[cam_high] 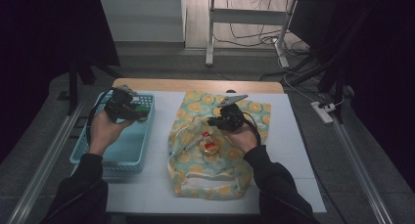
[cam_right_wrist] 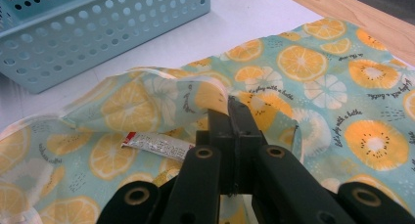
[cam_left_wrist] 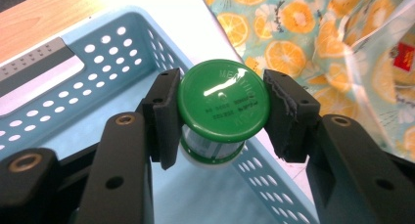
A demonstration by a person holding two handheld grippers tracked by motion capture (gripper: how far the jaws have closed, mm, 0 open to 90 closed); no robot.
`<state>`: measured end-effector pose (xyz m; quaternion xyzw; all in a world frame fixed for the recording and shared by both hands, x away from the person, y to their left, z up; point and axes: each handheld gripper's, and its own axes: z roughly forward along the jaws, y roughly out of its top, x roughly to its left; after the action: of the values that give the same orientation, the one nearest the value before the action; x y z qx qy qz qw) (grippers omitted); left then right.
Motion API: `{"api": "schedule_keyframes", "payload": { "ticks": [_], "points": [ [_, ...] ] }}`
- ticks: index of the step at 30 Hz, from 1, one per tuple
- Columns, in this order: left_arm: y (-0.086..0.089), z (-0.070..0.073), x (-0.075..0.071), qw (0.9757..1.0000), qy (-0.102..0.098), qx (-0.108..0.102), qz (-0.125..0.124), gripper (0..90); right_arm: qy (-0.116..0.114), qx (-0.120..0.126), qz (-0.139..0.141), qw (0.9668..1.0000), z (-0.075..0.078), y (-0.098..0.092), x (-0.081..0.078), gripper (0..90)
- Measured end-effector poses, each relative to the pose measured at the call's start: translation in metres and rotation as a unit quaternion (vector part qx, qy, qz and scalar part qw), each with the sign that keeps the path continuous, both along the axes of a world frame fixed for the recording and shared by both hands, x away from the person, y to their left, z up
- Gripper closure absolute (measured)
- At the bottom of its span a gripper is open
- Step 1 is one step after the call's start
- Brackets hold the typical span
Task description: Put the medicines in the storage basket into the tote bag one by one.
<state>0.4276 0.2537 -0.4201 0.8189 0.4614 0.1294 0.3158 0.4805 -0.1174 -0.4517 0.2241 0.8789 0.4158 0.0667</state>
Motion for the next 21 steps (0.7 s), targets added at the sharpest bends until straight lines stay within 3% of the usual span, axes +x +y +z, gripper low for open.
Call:
{"api": "schedule_keyframes", "payload": {
  "ticks": [5,10,14,21],
  "points": [
    [0.0,0.009,-0.004,0.9997,-0.004,-0.022,-0.009,51.9,-0.001,-0.001,0.001,1.0,0.0,0.001,0.0,90.0],
    [-0.01,0.016,-0.011,0.9991,-0.011,-0.029,-0.028,51.9,-0.001,-0.002,0.0,1.0,0.001,0.0,0.001,90.0],
    [-0.023,0.018,-0.014,0.9982,-0.013,-0.033,-0.048,51.9,-0.002,-0.002,0.0,1.0,0.002,0.001,0.001,90.0],
    [-0.053,0.016,-0.022,0.9944,-0.012,-0.047,-0.094,51.9,-0.003,-0.002,-0.001,1.0,0.003,0.0,0.002,90.0]
  ]
}}
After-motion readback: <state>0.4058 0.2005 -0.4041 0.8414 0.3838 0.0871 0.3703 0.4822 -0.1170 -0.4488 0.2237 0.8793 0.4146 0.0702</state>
